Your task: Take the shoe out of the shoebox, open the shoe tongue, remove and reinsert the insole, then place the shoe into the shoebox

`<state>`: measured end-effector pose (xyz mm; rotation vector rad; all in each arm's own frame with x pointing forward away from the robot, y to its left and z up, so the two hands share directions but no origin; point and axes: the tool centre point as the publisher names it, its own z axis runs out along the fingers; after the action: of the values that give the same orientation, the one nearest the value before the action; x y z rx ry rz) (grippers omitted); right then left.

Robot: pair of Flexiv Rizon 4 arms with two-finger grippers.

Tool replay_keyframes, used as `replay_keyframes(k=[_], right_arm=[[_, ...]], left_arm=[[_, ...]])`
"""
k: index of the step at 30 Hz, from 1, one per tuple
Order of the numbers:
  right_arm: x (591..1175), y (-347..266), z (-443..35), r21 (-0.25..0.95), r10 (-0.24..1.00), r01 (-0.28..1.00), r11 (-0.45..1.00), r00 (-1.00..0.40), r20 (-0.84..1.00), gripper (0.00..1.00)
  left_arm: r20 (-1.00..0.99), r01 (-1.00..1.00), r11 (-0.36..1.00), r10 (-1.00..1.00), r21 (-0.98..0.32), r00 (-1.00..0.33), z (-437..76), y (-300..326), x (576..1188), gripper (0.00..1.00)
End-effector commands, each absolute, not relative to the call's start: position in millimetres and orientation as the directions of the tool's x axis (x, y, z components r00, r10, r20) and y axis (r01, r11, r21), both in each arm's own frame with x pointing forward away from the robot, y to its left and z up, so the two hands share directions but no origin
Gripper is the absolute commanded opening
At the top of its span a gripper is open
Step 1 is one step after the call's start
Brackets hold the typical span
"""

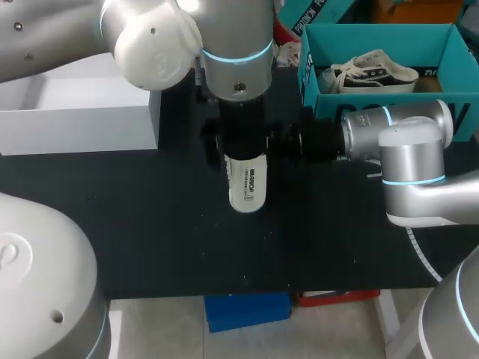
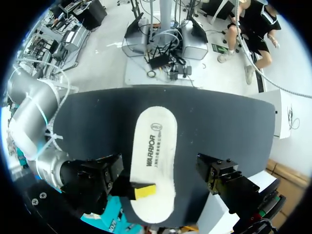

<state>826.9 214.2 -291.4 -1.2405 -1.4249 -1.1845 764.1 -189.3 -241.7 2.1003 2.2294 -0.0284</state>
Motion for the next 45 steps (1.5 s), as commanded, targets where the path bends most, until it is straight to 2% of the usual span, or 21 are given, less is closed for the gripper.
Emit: replay_keyframes(k=[1,6,8,14,33,38,42,45], right_arm=[[826.2,214.7,-291.1,0.107,0.155,0.993,0.043,-0.113,0.981,0.00],[826.2,214.7,-291.1,0.107,0.155,0.993,0.043,-0.113,0.981,0.00],[826.2,214.7,-291.1,0.107,0.155,0.993,0.043,-0.113,0.981,0.00],[826.2,214.7,-291.1,0.107,0.155,0.993,0.043,-0.113,0.981,0.00],[826.2,214.7,-291.1,0.107,0.155,0.993,0.043,-0.113,0.981,0.00],[826.2,214.7,-291.1,0.107,0.155,0.993,0.043,-0.113,0.981,0.00],[826.2,214.7,-291.1,0.107,0.155,0.993,0.043,-0.113,0.981,0.00],[826.2,214.7,-291.1,0.107,0.155,0.993,0.043,-0.113,0.981,0.00]], left_arm=[[-0.118,0.994,0.073,0.991,0.086,-0.062,-246.3,-178.8,749.3,1.00],[-0.299,0.982,0.136,0.950,0.127,-0.093,-244.9,-164.4,746.0,1.00],[-0.424,0.977,0.161,0.901,0.140,-0.088,-244.6,-155.5,745.0,1.00],[-0.608,0.975,0.160,0.793,0.156,-0.033,-256.6,-137.0,743.4,1.00],[-0.576,0.978,0.141,0.817,0.155,-0.027,-258.3,-135.9,743.7,1.00],[-0.786,0.998,0.069,0.616,-0.015,-0.055,-260.8,-139.0,741.0,1.00],[-0.860,0.997,0.047,0.506,-0.057,-0.073,-259.3,-135.5,744.8,1.00],[-0.885,0.999,0.025,0.464,-0.021,-0.031,-258.9,-135.5,745.5,1.00]])
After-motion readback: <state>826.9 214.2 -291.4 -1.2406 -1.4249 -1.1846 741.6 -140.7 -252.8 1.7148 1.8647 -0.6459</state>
